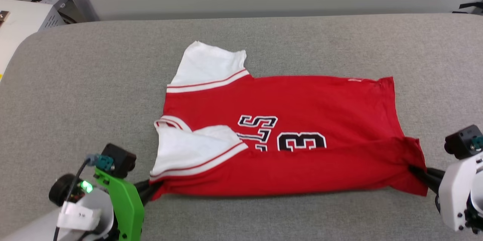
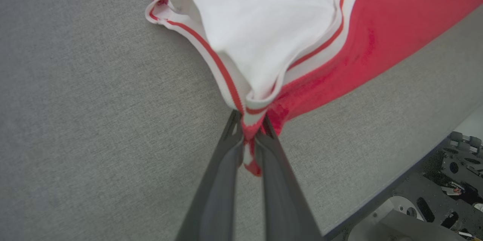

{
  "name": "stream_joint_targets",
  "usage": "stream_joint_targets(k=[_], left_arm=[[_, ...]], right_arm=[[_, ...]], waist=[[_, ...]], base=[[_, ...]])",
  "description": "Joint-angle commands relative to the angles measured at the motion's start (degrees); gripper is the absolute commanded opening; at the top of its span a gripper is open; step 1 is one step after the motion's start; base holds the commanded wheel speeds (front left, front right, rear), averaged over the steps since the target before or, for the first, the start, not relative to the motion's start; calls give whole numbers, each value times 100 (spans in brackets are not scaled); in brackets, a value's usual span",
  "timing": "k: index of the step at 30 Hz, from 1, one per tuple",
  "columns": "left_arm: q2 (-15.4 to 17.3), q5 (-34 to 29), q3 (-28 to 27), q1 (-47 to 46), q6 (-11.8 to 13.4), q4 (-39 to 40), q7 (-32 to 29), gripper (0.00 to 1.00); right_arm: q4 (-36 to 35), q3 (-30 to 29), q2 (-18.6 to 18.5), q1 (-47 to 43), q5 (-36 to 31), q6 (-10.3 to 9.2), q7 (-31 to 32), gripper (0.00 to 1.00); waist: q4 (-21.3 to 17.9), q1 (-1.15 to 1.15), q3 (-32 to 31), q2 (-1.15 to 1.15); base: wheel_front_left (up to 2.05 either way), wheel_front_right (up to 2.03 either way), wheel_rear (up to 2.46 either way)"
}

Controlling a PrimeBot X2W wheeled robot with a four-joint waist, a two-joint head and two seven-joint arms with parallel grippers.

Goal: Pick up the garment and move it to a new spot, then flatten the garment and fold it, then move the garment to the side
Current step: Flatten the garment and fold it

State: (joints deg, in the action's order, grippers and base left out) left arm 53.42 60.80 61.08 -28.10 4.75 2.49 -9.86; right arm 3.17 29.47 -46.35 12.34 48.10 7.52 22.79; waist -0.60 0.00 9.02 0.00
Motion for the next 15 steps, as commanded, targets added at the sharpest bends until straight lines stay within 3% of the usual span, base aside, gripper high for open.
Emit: stream_joint_targets(k=[1, 7, 15], left_arm=[[75, 104, 14, 176, 87, 89, 54, 0], [116, 220, 109, 534, 267, 269, 132, 0], [-232, 364, 185, 583, 149, -244, 125, 0]], right_arm=[[-83, -111, -25, -211, -10, -3, 57, 0], [-280, -611, 62, -845, -15, -3, 270, 0], [81, -683, 480, -900, -151, -3, 491, 0]], waist=[[-11, 0, -59, 0], [-9, 0, -57, 0], [7, 0, 168, 0]], base=[[0, 0, 0], [0, 0, 0], [0, 0, 0]])
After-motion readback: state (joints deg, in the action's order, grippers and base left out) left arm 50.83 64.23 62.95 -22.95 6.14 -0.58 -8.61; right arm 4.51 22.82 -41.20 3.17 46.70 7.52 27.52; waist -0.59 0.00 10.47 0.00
